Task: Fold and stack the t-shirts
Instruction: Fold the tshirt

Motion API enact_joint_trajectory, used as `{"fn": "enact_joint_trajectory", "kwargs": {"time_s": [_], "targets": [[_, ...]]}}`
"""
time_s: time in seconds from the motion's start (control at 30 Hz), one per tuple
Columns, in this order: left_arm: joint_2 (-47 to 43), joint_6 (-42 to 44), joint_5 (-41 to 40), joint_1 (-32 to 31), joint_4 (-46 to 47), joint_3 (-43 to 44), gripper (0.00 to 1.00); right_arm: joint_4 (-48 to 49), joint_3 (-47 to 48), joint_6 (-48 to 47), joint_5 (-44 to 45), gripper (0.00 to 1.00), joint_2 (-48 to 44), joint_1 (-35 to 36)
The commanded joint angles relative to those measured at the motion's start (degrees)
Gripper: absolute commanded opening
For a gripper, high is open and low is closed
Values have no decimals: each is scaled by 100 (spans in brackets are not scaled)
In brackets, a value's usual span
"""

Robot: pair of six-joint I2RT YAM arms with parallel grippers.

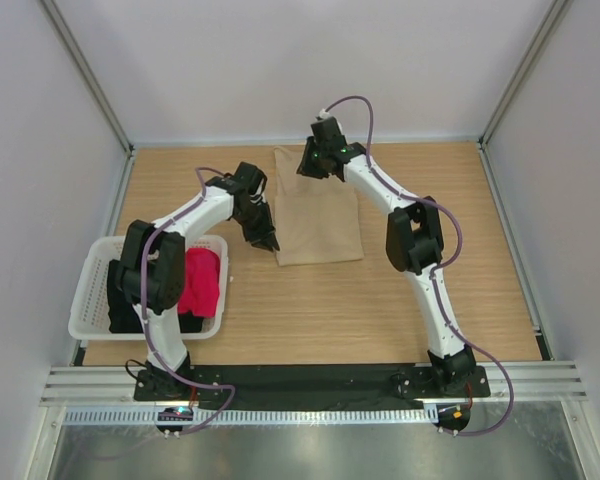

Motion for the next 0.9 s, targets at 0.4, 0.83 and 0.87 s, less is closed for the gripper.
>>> {"fn": "enact_joint_trajectory", "kwargs": {"time_s": [0.4,0.83,0.87], "targets": [[370,169,487,-13,153,293,20,891,-1406,351,-749,15,-414,-127],[608,170,636,-13,206,213,20,795,-879,422,-1162,14,193,-548],[625,161,645,-22,214,249,21,760,-834,413,-1197,15,176,-549]]}}
